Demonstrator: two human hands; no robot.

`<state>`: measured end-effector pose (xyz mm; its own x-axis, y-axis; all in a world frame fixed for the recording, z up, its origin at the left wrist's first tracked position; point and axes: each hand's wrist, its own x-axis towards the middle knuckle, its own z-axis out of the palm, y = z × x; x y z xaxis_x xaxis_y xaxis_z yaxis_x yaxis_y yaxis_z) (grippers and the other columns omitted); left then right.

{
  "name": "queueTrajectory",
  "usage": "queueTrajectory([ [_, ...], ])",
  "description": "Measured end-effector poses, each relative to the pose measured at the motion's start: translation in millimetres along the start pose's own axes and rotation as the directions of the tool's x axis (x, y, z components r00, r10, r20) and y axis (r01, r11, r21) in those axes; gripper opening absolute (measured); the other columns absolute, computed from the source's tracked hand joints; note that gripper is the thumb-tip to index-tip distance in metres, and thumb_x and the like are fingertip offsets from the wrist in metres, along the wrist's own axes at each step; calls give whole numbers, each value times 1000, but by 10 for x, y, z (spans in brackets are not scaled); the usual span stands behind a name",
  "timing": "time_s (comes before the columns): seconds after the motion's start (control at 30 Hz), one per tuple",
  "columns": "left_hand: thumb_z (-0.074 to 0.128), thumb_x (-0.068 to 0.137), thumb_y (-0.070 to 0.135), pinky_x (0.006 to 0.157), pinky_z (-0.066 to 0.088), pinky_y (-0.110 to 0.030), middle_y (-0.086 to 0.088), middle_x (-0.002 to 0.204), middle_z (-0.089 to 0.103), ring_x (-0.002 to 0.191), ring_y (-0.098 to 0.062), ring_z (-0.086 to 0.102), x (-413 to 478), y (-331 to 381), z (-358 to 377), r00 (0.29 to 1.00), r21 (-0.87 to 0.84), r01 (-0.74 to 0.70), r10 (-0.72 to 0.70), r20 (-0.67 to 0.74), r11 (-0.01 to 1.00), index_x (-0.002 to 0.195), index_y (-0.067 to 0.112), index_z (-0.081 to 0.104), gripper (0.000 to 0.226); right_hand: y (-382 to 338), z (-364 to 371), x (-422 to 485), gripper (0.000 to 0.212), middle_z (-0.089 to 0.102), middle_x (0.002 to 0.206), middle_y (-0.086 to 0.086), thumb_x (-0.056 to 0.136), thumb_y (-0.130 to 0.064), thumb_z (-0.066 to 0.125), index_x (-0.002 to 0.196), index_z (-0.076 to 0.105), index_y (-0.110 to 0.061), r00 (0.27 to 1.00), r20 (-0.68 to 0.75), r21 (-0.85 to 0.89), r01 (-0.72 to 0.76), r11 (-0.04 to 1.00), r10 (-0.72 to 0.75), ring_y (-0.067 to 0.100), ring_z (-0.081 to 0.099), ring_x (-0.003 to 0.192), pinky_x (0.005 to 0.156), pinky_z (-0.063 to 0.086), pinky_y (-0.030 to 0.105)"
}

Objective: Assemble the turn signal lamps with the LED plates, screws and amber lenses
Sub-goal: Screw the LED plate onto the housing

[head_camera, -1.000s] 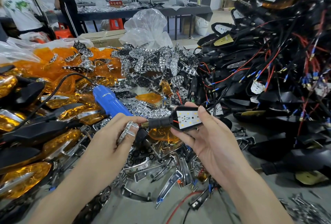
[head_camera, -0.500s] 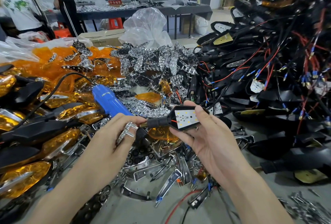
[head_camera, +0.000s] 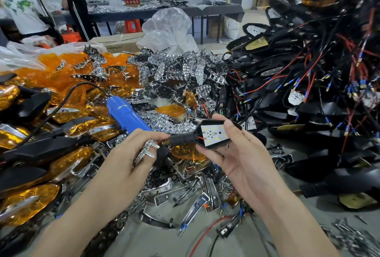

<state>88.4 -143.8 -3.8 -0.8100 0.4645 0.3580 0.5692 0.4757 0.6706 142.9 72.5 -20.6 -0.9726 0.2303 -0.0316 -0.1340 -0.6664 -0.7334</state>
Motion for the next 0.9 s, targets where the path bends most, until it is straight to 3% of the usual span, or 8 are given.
queueTrajectory([
  [0.17,44,102,31,60,42,-12,13,80,59,63,-3,52,69,-132,109,999,-65,9,-11,-36,998,111,41,65,25,-9,5,-5,30,72,121,21,93,-23,62,111,76,-4,1000,-3,8,-11,1000,11,34,73,109,81,63,41],
  [0.27,42,104,12,62,39,-35,10,70,55,61,-16,48,289,-257,222,922,-229,251,-305,-241,940,103,31,67,31,-14,6,-7,33,73,119,22,91,-23,63,114,74,-3,999,-26,9,-29,1000,29,34,73,108,79,63,40],
  [0.33,45,102,23,56,41,-26,13,68,59,56,-1,50,222,-205,99,909,-175,204,-252,-333,963,106,44,63,28,-7,16,-9,36,74,118,21,89,-24,63,117,72,-3,998,-42,9,-42,999,42,34,74,106,78,64,39],
  [0.47,50,100,41,43,41,-14,-2,60,53,46,-2,44,40,12,-176,897,-260,119,-215,-385,958,111,51,60,18,20,28,-12,32,75,114,20,94,-23,60,116,71,-3,995,-83,-16,-65,998,64,32,75,103,77,64,39],
  [0.53,50,98,43,42,48,-25,5,48,46,39,-6,44,198,131,-149,871,-516,242,-418,-257,821,116,45,61,22,31,24,-4,27,76,112,20,101,-19,56,115,71,-3,990,-115,-20,-81,996,79,33,75,101,75,65,39],
  [0.63,37,104,30,34,46,-28,7,40,41,29,-10,39,373,322,-121,790,-807,390,-611,45,444,98,17,61,28,36,24,6,26,77,108,20,104,-18,54,115,72,-3,985,-150,-27,-95,995,90,34,76,99,75,65,40],
  [0.77,53,100,24,83,55,-52,7,69,71,69,-17,70,225,306,-62,886,-517,367,-460,-59,773,88,38,74,28,33,42,3,27,76,110,20,105,-18,53,118,70,-2,980,-175,-21,-99,995,94,35,75,102,76,65,40],
  [0.9,62,94,26,74,43,-38,13,76,67,68,-3,58,194,297,14,879,-463,349,-455,-139,815,91,28,69,8,31,58,-3,26,76,110,20,104,-16,54,119,70,-2,978,-183,-8,-106,994,102,34,75,102,75,65,40],
])
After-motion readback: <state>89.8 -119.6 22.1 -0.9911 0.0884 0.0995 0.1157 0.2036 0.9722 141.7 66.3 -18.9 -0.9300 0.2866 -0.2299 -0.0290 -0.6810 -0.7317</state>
